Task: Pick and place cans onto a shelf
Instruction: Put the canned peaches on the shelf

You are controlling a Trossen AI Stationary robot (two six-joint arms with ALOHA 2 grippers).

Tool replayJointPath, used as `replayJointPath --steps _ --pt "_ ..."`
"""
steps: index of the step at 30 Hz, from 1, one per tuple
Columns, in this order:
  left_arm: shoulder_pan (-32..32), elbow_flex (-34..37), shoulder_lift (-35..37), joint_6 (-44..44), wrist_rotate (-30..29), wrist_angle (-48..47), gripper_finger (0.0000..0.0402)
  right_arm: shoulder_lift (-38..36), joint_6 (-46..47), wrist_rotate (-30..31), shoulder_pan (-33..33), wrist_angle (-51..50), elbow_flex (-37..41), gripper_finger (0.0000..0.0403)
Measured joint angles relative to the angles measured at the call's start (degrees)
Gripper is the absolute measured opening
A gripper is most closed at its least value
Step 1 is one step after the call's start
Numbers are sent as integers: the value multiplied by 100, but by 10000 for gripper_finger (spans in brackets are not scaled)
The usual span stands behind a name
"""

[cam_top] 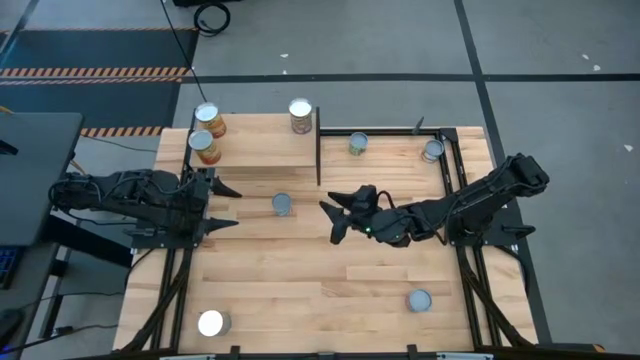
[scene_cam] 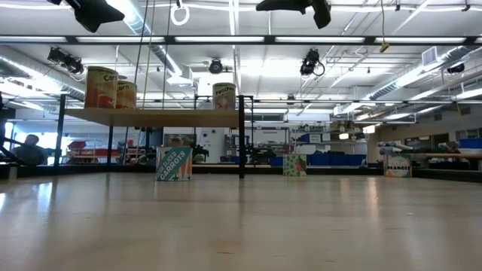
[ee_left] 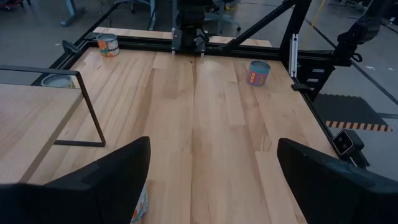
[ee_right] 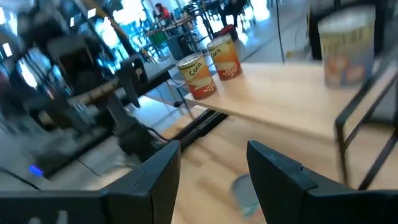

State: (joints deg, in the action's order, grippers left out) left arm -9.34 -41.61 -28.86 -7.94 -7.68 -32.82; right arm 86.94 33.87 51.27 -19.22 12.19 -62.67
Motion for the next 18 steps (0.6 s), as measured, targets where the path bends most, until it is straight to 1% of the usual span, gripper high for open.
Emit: replayJointPath --steps 3,4,8,13,16,18 --pt "0 1 0 0 0 1 357 0 -935 -18 28 318 0 192" --pt "0 1 0 0 0 2 357 -4 -1211 -112 30 409 0 192" --pt "0 1 2 0 0 2 357 -4 -2144 -872 21 578 0 196" --pt "0 1 0 -80 1 29 357 14 -2650 -1967 -9 530 0 220" --pt "0 1 2 -595 -7 252 357 15 -2905 -2384 -11 480 0 240" --pt "0 1 0 -982 -16 536 357 17 -3051 -2557 -11 439 0 251"
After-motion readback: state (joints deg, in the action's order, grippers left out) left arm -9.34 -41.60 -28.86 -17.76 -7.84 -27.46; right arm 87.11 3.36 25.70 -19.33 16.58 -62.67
